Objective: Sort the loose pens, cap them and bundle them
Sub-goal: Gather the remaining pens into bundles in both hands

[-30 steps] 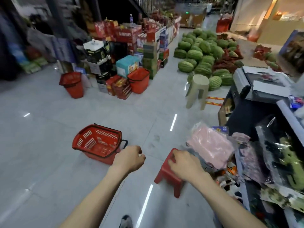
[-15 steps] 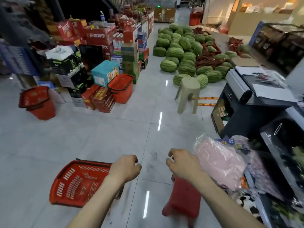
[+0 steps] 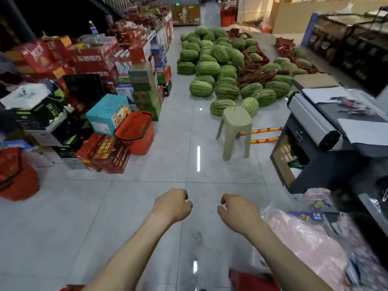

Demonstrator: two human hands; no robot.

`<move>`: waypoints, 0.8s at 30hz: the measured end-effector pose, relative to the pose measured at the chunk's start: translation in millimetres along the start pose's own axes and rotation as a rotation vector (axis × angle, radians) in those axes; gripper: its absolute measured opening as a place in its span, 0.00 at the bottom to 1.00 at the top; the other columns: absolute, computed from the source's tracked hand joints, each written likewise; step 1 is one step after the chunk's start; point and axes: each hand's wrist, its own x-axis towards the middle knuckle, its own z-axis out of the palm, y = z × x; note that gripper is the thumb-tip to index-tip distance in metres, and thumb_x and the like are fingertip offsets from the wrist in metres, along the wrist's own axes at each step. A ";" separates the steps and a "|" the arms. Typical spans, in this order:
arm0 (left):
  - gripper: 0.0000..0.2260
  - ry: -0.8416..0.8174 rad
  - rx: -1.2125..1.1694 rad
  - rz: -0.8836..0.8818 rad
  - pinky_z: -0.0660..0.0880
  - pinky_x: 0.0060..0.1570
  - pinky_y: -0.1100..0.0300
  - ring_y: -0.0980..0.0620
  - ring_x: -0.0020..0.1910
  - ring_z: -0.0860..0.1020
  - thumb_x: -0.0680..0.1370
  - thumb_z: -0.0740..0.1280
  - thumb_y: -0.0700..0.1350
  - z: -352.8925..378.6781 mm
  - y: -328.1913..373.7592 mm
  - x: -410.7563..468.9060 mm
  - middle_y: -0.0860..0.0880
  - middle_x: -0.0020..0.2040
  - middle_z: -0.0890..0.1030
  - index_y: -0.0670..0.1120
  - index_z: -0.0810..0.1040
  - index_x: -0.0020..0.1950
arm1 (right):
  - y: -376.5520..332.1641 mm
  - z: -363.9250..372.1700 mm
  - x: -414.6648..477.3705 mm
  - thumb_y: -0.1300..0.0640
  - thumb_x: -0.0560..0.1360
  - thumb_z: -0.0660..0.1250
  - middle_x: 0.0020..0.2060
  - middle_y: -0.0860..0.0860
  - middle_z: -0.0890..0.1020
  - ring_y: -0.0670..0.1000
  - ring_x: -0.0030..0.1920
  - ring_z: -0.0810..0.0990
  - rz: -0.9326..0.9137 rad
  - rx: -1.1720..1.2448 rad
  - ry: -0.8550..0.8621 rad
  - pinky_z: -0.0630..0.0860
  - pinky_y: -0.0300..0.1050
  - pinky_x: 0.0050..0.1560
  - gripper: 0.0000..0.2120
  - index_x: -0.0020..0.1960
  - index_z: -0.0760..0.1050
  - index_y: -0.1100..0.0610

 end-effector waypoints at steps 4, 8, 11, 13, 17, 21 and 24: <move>0.18 -0.001 0.032 0.056 0.69 0.49 0.55 0.45 0.62 0.79 0.81 0.61 0.56 -41.3 22.4 88.6 0.49 0.65 0.80 0.53 0.78 0.69 | 7.9 -29.6 79.4 0.43 0.80 0.59 0.58 0.49 0.82 0.54 0.56 0.82 0.057 -0.008 0.011 0.75 0.47 0.52 0.18 0.63 0.77 0.51; 0.19 -0.023 0.027 0.128 0.71 0.49 0.55 0.46 0.61 0.80 0.81 0.60 0.55 -69.3 40.7 179.3 0.50 0.65 0.80 0.53 0.78 0.69 | 23.9 -55.4 162.2 0.43 0.81 0.59 0.57 0.51 0.82 0.56 0.55 0.82 0.115 -0.020 0.019 0.71 0.47 0.48 0.17 0.61 0.77 0.52; 0.20 -0.042 0.031 0.195 0.72 0.50 0.55 0.47 0.61 0.79 0.81 0.60 0.56 -83.5 52.7 251.1 0.50 0.66 0.80 0.53 0.77 0.70 | 37.2 -76.3 224.2 0.44 0.81 0.59 0.58 0.51 0.82 0.56 0.56 0.81 0.172 -0.021 0.036 0.72 0.48 0.50 0.17 0.62 0.77 0.53; 0.20 -0.068 0.027 0.230 0.72 0.50 0.55 0.48 0.61 0.79 0.81 0.60 0.56 -97.0 62.5 296.9 0.51 0.66 0.80 0.52 0.77 0.70 | 43.8 -92.5 263.8 0.44 0.81 0.59 0.59 0.52 0.82 0.57 0.58 0.81 0.218 -0.013 0.052 0.75 0.48 0.54 0.17 0.62 0.77 0.53; 0.17 -0.152 0.054 0.308 0.76 0.54 0.54 0.48 0.59 0.80 0.81 0.61 0.56 -134.6 92.3 384.2 0.50 0.63 0.80 0.51 0.79 0.65 | 59.6 -125.3 328.0 0.45 0.81 0.59 0.58 0.51 0.82 0.57 0.57 0.81 0.327 -0.005 0.086 0.74 0.47 0.50 0.17 0.61 0.77 0.53; 0.15 -0.149 0.117 0.415 0.74 0.48 0.56 0.49 0.54 0.79 0.81 0.61 0.56 -167.5 143.8 462.7 0.50 0.61 0.80 0.52 0.78 0.63 | 86.6 -151.9 372.6 0.46 0.81 0.58 0.55 0.51 0.82 0.57 0.53 0.82 0.450 0.015 0.150 0.70 0.47 0.44 0.16 0.59 0.77 0.53; 0.16 -0.154 0.199 0.495 0.75 0.49 0.55 0.48 0.52 0.78 0.81 0.60 0.56 -176.0 190.0 510.1 0.49 0.59 0.81 0.50 0.79 0.62 | 114.5 -167.1 393.3 0.47 0.80 0.58 0.52 0.51 0.83 0.57 0.50 0.82 0.548 0.018 0.204 0.69 0.47 0.41 0.15 0.57 0.78 0.54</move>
